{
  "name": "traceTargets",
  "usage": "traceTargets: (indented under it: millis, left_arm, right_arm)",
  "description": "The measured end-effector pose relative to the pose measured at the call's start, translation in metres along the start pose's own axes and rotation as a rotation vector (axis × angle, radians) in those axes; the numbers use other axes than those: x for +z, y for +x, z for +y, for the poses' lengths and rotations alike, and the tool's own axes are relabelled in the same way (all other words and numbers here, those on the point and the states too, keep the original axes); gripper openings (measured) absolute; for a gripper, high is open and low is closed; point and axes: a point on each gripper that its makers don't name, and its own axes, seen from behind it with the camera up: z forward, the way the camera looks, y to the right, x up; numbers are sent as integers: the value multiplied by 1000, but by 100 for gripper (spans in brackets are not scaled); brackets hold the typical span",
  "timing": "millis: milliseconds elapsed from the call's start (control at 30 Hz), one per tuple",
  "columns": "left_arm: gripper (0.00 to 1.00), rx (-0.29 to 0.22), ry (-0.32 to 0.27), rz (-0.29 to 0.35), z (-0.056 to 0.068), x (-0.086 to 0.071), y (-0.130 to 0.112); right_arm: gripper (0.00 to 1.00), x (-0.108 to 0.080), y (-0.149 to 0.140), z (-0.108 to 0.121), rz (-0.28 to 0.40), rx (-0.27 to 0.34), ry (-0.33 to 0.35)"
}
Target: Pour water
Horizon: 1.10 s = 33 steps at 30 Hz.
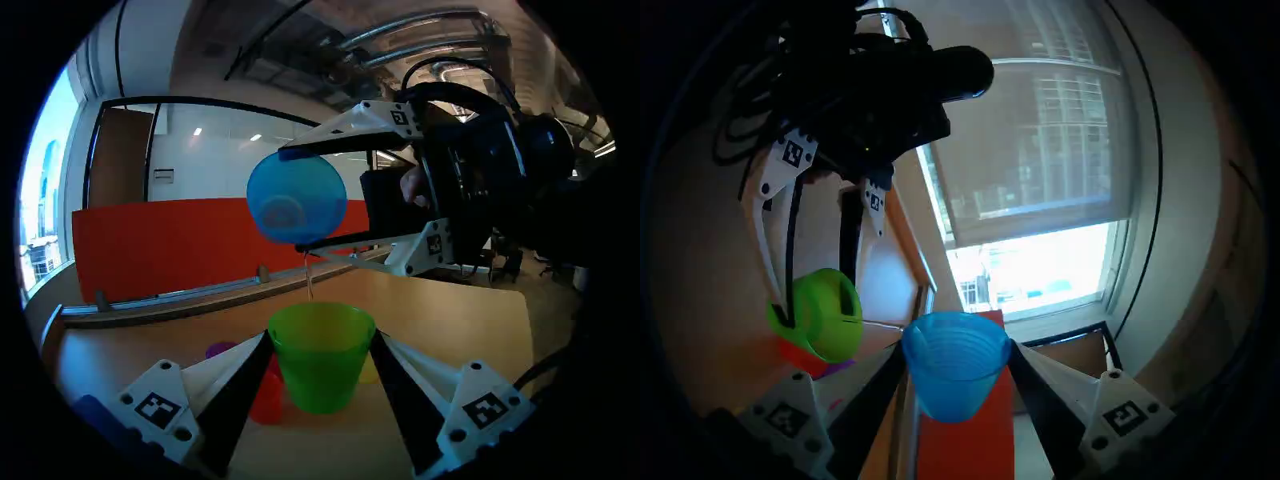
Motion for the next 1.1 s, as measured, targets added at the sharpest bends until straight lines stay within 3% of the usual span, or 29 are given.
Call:
traceTargets:
  millis: [1100]
  left_arm:
    - [86, -1, -5, -3, 0, 0, -2]
  right_arm:
    - [92, -3, 4, -1, 2, -27, 0]
